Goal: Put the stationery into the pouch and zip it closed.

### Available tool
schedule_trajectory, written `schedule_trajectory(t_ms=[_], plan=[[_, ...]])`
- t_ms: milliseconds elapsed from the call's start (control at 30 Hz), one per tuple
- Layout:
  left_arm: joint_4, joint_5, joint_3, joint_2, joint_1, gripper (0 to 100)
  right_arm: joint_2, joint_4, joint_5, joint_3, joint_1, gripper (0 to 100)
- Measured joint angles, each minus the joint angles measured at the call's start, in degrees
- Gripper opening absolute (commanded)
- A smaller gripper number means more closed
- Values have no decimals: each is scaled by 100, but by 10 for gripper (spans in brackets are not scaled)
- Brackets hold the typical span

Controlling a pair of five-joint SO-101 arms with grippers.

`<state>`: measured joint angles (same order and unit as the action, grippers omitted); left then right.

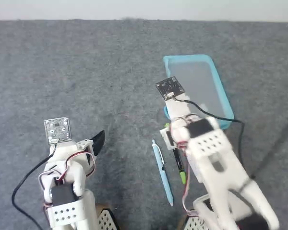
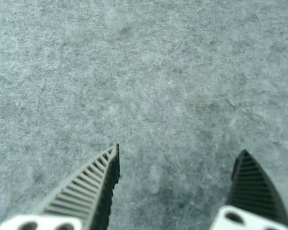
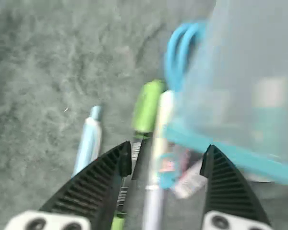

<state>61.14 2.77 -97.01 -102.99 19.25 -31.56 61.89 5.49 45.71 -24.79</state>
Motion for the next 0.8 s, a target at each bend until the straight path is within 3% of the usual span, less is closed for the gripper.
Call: schedule_trajectory(t_ms=[167, 233, 333, 467, 633, 800], plan=[[-448, -536, 290, 0, -114, 314, -1714, 70, 615, 686, 686, 238], [-492, -897, 440, 0, -686, 315, -2180, 53, 791, 1178, 756, 238], [-492, -1512, 492, 0, -2066, 316, -2497, -123, 879, 1873, 976, 238], [-501, -1749, 527, 237, -3393, 338, -2541, -246, 923, 2048, 1521, 238], [-1424, -1758, 695, 1495, -3640, 340, -2541, -264, 1029, 2048, 1697, 237], [-1996, -1459, 1873, 3455, -3701, 340, -2532, -387, 1073, 2048, 1714, 237]])
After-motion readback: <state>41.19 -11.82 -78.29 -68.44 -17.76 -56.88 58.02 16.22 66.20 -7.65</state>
